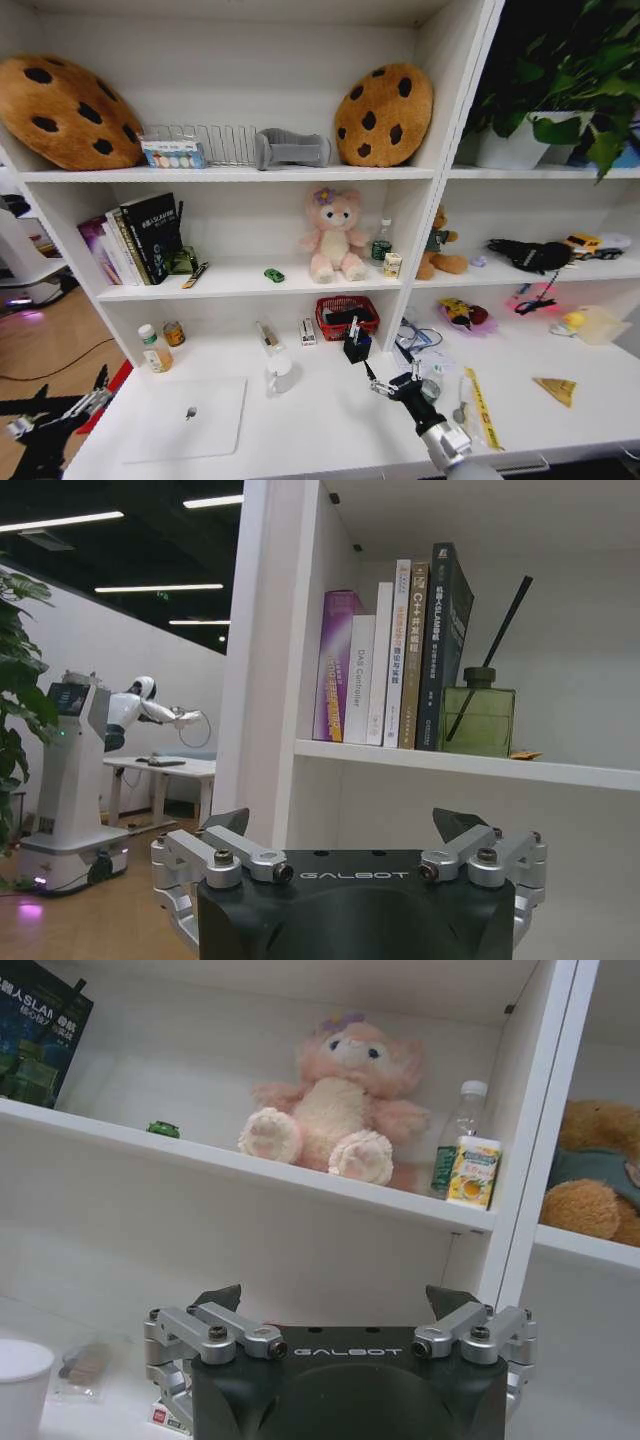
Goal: Organize the objects on the table.
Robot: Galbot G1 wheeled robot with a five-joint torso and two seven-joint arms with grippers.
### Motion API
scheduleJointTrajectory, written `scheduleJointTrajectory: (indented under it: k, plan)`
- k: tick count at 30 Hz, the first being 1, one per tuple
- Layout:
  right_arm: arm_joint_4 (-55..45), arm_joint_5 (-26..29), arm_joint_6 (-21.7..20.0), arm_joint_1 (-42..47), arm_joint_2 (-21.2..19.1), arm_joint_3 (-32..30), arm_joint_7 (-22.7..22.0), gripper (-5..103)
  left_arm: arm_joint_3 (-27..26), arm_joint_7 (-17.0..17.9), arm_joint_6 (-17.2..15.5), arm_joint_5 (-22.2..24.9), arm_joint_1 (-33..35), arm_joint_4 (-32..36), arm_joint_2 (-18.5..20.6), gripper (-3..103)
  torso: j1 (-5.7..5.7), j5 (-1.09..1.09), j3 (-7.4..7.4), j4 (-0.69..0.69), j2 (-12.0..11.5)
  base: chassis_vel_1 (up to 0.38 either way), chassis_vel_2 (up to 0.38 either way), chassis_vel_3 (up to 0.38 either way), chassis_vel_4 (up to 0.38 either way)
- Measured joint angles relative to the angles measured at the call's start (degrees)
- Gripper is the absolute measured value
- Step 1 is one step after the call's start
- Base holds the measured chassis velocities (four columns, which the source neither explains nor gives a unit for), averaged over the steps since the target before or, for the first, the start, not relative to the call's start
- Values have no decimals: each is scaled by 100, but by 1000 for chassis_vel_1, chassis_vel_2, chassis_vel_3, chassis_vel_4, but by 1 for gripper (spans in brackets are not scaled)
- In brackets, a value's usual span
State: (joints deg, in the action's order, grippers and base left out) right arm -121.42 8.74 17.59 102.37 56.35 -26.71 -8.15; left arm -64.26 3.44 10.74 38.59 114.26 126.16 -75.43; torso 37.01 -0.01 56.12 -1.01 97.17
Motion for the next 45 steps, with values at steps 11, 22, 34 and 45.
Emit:
scheduleJointTrajectory:
  k: [11,22,34,45]
  plan:
    - [-172,-651,839,727,663,-317,-60,100,20,-2,9,13,-29,-21,0,100,1,0,0,-1,0,0,0,0,0]
    - [-66,-667,1135,910,1392,-295,-38,100,-6,-9,18,41,23,48,76,100,1,0,1,-1,0,0,0,0,0]
    - [-101,-378,1030,747,1361,-285,-36,100,-20,-15,19,5,21,38,99,100,1,-1,1,-1,0,-42,-34,41,42]
    - [17,-252,1052,665,1351,-234,-86,100,19,-16,5,-55,-31,-22,40,100,1,5,1,0,0,-201,-202,208,220]
